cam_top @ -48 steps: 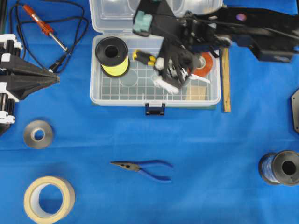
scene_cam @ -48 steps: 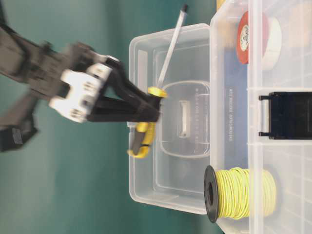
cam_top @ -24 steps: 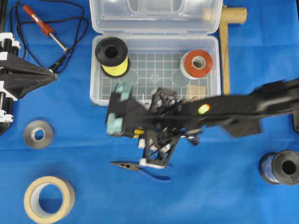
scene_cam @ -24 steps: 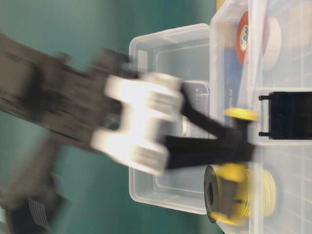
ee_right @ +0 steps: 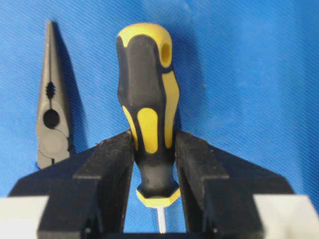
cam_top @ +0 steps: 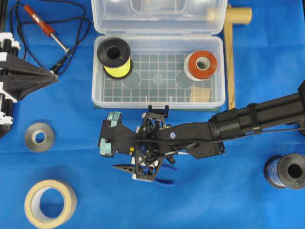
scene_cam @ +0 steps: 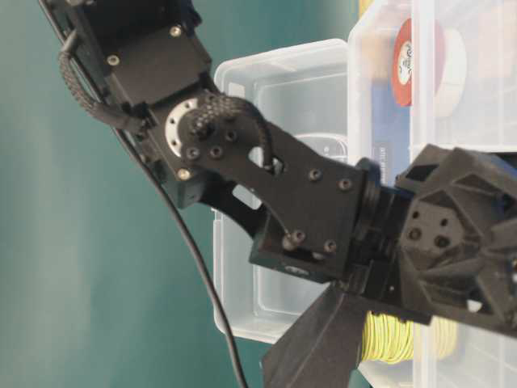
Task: Pick the screwdriver from the toolbox among several items.
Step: 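Carry the screwdriver out of the toolbox and lower it beside the pliers, then open the right gripper, release the screwdriver, and retract the arm right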
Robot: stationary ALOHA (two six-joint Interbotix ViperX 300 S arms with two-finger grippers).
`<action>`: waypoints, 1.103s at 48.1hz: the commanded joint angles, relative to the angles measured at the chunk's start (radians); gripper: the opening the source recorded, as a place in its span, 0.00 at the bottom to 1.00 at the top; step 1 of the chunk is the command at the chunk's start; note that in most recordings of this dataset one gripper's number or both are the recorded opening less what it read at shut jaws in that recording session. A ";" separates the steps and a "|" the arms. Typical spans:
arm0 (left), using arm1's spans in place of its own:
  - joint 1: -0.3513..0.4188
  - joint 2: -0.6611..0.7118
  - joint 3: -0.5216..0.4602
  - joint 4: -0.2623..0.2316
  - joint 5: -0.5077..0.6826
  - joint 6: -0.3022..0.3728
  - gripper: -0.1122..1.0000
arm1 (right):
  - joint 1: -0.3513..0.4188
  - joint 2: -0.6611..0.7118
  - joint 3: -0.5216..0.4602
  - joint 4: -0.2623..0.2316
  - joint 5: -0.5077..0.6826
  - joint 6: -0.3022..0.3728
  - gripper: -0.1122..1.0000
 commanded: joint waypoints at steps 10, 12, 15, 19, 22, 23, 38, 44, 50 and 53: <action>0.003 -0.009 -0.012 -0.002 0.009 -0.005 0.10 | -0.002 -0.028 -0.018 0.003 0.028 0.000 0.35; 0.002 -0.011 -0.012 -0.002 0.011 -0.005 0.10 | -0.002 -0.040 -0.020 0.000 0.043 -0.002 0.35; 0.002 -0.012 -0.012 -0.002 0.014 -0.005 0.10 | -0.002 -0.066 -0.020 -0.003 0.057 -0.002 0.48; 0.003 -0.014 -0.012 -0.002 0.017 -0.005 0.10 | 0.000 -0.117 -0.017 -0.014 0.071 -0.003 0.70; 0.002 -0.017 -0.012 -0.002 0.017 -0.005 0.10 | 0.005 -0.176 -0.012 -0.034 0.067 -0.005 0.82; 0.002 -0.017 -0.012 -0.002 0.017 -0.005 0.10 | 0.006 -0.195 -0.009 -0.041 0.067 -0.006 0.82; 0.002 -0.023 -0.011 -0.002 0.025 -0.009 0.10 | 0.049 -0.512 0.192 -0.255 -0.009 0.038 0.77; 0.003 -0.025 -0.011 -0.003 0.025 -0.020 0.10 | 0.051 -0.652 0.360 -0.322 -0.077 0.097 0.77; 0.002 -0.028 -0.009 -0.002 0.026 -0.020 0.10 | 0.051 -0.828 0.560 -0.411 -0.181 0.160 0.77; 0.002 -0.026 -0.009 -0.003 0.026 -0.020 0.10 | 0.051 -0.913 0.644 -0.445 -0.230 0.184 0.77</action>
